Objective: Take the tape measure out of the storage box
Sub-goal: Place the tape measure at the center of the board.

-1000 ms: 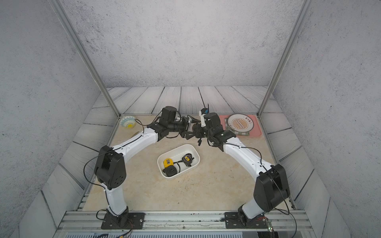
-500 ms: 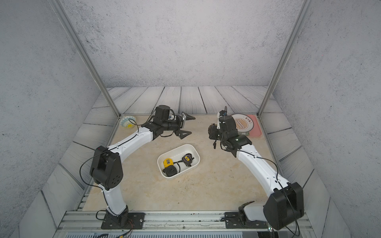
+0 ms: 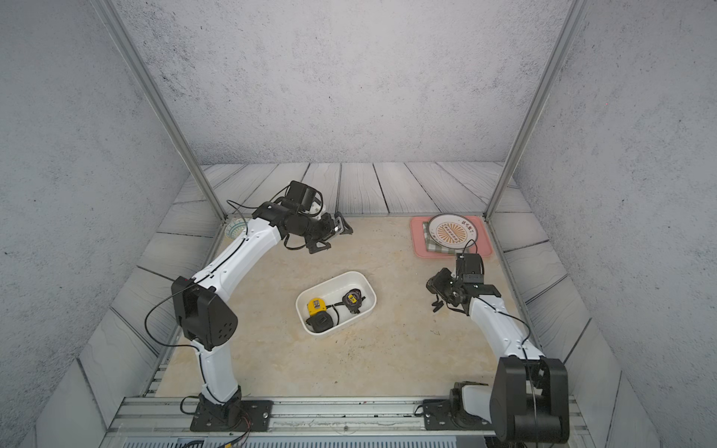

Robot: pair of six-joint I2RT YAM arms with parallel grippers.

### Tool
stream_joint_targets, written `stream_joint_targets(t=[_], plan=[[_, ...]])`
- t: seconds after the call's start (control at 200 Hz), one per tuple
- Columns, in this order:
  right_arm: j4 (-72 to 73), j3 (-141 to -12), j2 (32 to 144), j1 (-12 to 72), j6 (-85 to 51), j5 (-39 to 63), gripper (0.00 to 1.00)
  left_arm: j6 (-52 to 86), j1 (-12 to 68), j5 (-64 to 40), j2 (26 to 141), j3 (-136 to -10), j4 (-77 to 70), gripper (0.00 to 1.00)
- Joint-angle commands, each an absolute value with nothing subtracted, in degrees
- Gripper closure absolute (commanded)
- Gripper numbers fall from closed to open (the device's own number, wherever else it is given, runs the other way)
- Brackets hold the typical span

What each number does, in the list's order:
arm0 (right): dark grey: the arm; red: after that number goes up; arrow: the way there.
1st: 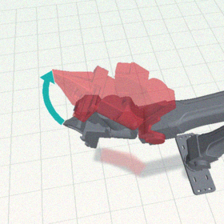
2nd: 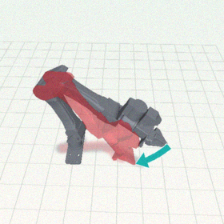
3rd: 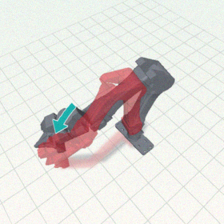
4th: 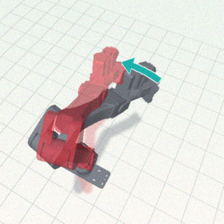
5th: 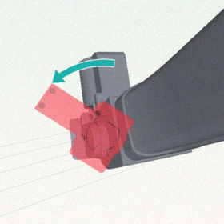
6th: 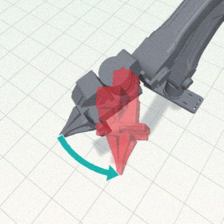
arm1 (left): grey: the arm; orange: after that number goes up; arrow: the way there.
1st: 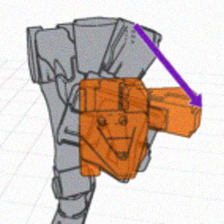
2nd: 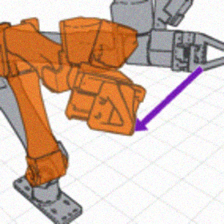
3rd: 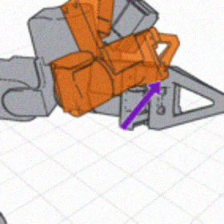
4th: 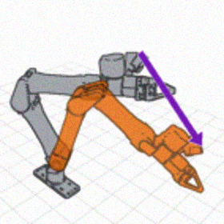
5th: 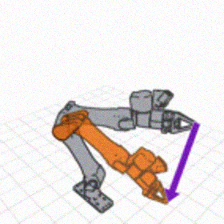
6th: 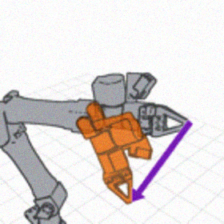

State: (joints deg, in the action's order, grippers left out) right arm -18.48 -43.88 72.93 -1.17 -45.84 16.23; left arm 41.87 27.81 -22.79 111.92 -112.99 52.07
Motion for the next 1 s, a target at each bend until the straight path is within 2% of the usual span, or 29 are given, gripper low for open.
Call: stream_joint_targets(t=[0.0,0.22,0.771,0.996], plan=[[-16.27,-44.66,76.62,-2.97,-46.88,22.11,1.00,26.94,28.61,-9.78,116.41,-112.93,66.69,0.02],[-16.21,-45.26,84.04,-4.04,-46.34,23.62,1.00,21.77,31.43,-2.93,120.56,-111.81,68.99,0.03],[-22.23,-46.43,92.51,-6.77,-41.78,20.28,1.00,22.08,34.19,-6.37,123.84,-115.43,68.82,0.04],[-23.97,-45.97,91.73,-6.77,-42.10,19.29,0.76,21.27,34.64,-6.10,124.08,-114.75,69.37,0.04]])
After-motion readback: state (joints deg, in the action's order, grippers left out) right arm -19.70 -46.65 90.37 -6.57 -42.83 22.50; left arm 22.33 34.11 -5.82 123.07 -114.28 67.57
